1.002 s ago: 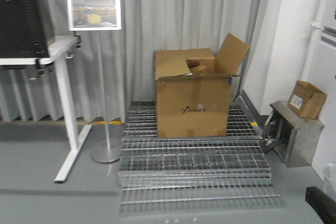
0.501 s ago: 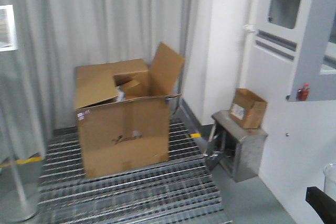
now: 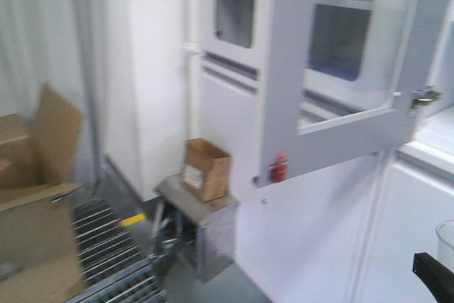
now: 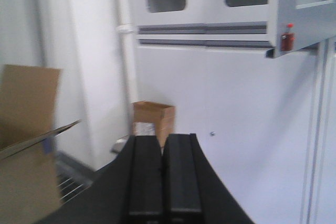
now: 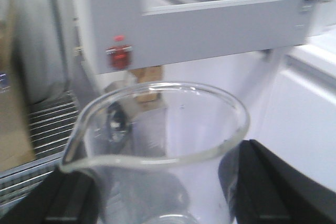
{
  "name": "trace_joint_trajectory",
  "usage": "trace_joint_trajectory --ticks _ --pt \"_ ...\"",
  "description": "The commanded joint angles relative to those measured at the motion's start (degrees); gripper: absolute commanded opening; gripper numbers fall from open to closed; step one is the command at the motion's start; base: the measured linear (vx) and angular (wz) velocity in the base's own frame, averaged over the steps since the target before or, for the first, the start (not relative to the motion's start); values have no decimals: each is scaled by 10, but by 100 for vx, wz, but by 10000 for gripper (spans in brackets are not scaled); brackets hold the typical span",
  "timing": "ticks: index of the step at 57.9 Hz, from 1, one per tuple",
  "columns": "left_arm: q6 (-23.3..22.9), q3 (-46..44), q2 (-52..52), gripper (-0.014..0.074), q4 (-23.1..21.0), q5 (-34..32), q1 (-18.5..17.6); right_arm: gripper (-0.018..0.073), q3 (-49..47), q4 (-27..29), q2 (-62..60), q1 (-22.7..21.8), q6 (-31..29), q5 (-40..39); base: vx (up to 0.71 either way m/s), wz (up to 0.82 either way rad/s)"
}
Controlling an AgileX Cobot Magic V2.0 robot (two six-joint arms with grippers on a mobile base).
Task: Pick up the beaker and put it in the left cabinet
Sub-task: 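Drive with the beaker held to the open white cabinet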
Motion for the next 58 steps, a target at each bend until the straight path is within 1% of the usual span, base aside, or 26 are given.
trace_joint_trajectory --ticks 1,27,58 --pt "-2 9 -11 1 -5 -48 -3 -4 -18 -6 -3 -1 -3 -40 43 -75" --pt "-2 9 -11 1 -5 -48 -3 -4 -18 -6 -3 -1 -3 -40 32 -84" --pt "-2 9 -11 1 -5 -48 -3 -4 -18 -6 -3 -1 -3 -40 22 -57"
